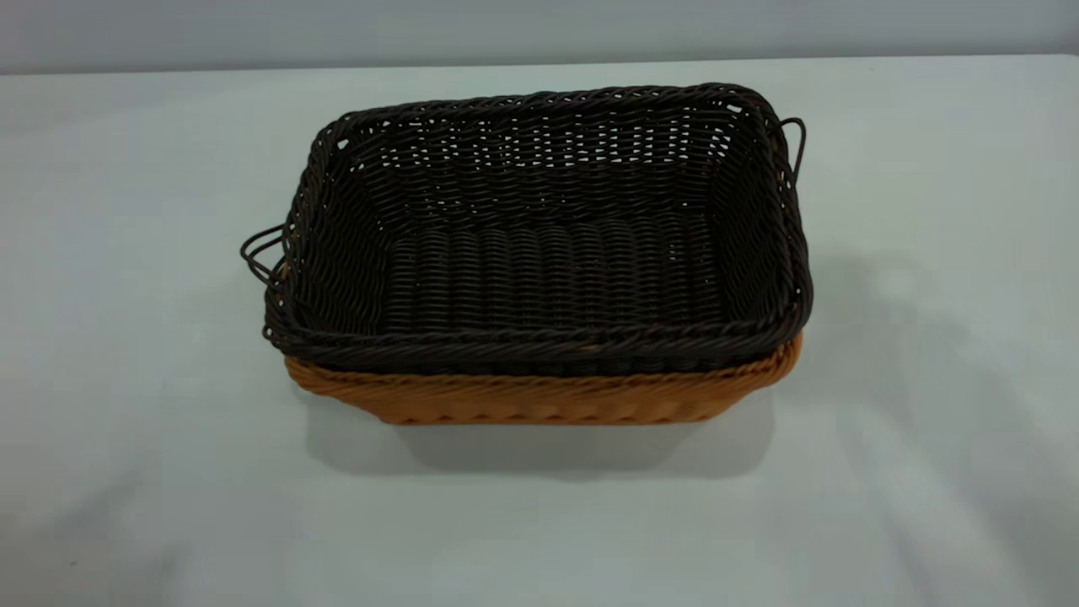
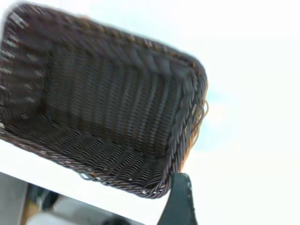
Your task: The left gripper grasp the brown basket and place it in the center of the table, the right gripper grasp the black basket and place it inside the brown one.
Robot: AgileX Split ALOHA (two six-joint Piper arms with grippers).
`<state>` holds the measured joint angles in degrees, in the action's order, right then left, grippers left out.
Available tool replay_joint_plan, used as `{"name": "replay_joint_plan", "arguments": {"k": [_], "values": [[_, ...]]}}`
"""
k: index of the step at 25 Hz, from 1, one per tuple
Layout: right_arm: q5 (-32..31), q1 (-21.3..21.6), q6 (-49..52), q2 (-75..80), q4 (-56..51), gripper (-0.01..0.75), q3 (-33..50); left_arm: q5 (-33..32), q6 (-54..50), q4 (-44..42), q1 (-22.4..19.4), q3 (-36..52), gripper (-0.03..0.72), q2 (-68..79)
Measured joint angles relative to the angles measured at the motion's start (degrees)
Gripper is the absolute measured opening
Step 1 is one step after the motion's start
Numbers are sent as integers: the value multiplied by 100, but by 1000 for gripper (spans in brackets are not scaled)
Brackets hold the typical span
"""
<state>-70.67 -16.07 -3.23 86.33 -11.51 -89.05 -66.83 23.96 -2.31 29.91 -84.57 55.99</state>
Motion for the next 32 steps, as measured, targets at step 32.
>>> {"name": "replay_joint_plan", "arguments": {"k": [32], "values": [[699,0,189,-7326,893,551,6201,365,-2139,586,0,5646,467,-3088]]}}
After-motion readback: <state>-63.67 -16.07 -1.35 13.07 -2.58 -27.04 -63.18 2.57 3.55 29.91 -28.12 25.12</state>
